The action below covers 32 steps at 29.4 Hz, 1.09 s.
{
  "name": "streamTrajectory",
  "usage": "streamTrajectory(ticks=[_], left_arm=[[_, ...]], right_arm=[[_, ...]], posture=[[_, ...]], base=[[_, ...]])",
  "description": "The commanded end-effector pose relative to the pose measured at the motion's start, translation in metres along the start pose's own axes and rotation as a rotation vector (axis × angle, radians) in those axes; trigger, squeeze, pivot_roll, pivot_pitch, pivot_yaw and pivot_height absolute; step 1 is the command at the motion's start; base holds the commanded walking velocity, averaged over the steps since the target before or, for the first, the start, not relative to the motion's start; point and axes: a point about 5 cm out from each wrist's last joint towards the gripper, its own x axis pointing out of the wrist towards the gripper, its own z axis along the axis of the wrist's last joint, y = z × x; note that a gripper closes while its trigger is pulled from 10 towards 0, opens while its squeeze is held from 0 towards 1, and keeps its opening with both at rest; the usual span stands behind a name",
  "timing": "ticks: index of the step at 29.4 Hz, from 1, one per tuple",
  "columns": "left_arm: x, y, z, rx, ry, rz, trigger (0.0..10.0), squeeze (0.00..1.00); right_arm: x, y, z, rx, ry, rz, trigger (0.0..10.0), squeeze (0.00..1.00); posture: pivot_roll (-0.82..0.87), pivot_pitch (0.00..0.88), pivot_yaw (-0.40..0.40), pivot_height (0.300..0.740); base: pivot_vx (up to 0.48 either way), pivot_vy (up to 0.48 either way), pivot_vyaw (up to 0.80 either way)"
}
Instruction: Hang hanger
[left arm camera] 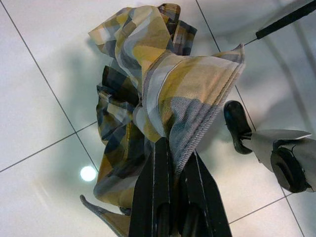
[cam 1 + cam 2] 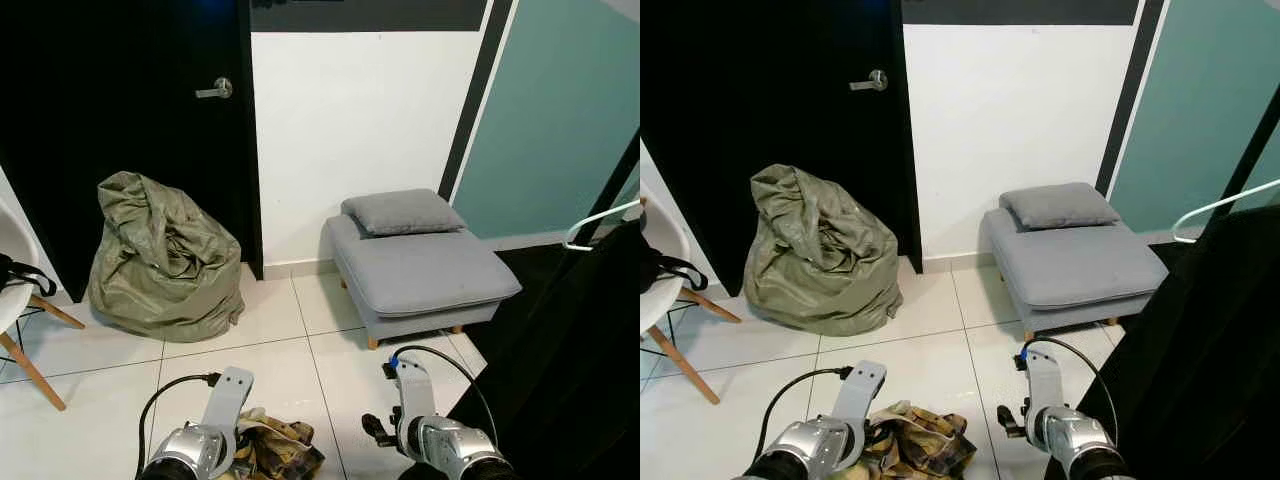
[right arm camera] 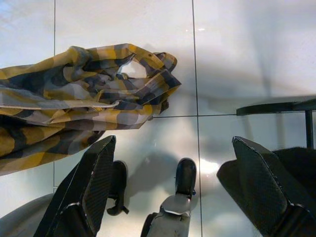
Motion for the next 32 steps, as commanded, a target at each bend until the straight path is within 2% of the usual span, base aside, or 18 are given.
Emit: streamTrajectory(ticks=[1, 17, 26, 32], left_arm=[[0.0007, -0.0018, -0.0001, -0.007, 0.005, -0.012, 10.0, 0.00], [0.0008, -0.0026, 0.0023, -0.014, 0.005, -0.014, 10.0, 0.00], [0.0007, -0.0026, 0.0027, -0.015, 0.005, -0.014, 10.0, 0.00], [0.0004, -0.0013, 0.0043, -0.014, 0.002, -0.012, 10.0, 0.00]], right_arm=[[0.0008, 0.0004, -0.0013, -0.010, 0.011, -0.001, 10.0, 0.00], [0.0008, 0.0000, 0.0006, 0.023, 0.005, 0.003, 10.0, 0.00], [0.0005, -0.0006, 0.0014, -0.007, 0.012, 0.004, 10.0, 0.00], [0.0010, 0.0003, 0.0027, 0.005, 0.003, 0.000, 10.0, 0.00]], posture=[[0.03, 0.099, -0.003, 0.740], [0.03, 0.120, -0.006, 0.740], [0.03, 0.121, -0.006, 0.740], [0.02, 0.131, -0.005, 0.740]], base=[[0.000, 0.000, 0.00], [0.000, 0.000, 0.00], [0.000, 0.000, 0.00], [0.000, 0.000, 0.00]])
